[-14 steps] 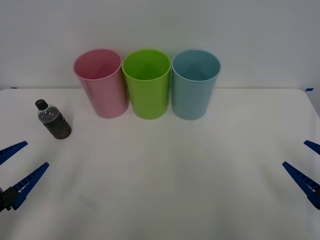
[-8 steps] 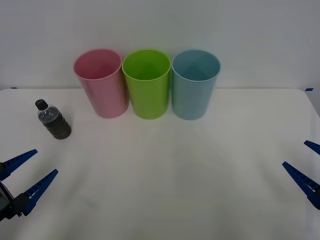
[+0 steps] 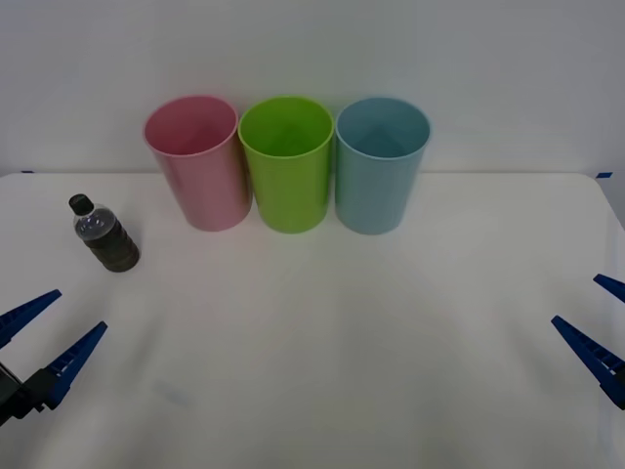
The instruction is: Grasp the object on the table and drop it into the matching bin: aluminum can to the light blue bin, PET bottle to the pink bin.
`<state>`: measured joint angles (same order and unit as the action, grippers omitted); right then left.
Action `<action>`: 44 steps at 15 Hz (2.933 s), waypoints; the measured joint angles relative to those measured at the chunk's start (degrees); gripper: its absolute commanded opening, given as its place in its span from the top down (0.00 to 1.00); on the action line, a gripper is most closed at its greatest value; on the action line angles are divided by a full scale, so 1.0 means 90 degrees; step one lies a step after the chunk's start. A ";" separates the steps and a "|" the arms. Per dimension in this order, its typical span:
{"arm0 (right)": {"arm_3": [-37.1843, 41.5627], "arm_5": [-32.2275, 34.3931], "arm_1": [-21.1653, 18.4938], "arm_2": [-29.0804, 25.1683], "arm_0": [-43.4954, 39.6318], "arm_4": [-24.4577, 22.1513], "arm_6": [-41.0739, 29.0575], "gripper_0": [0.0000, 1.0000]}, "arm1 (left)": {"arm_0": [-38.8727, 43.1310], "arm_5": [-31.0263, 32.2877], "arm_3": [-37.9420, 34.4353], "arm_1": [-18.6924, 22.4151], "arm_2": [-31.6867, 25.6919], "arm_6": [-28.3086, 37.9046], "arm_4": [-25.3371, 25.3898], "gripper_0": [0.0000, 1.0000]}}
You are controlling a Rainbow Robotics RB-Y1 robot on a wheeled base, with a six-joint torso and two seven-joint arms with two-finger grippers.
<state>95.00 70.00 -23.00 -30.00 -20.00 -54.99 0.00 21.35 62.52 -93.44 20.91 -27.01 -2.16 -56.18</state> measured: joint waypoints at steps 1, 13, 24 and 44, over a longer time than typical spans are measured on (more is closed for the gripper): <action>0.0000 0.0000 0.0000 0.0000 0.0000 0.0000 0.0000 0.00 | 0.0001 -0.0268 0.0000 0.0000 0.0028 -0.0032 0.0000 0.00; 0.0000 0.0000 0.0000 0.0000 0.0000 0.0000 0.0000 0.00 | -0.0033 -0.3227 0.0000 -0.0009 0.0887 -0.0494 0.0011 0.00; 0.0000 0.0000 0.0000 0.0000 0.0000 -0.0001 0.0000 0.00 | -0.0937 -0.4711 0.0541 -0.0009 0.1728 -0.0559 -0.0203 0.00; 0.0000 0.0000 0.0000 0.0000 0.0000 -0.0001 0.0000 0.00 | -0.3640 -0.5003 0.3313 -0.0031 0.1631 -0.0761 -0.0855 0.00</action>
<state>95.00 70.00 -23.00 -30.00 -20.00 -55.00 0.00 -11.41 17.50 -63.61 20.63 -12.33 -9.01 -63.87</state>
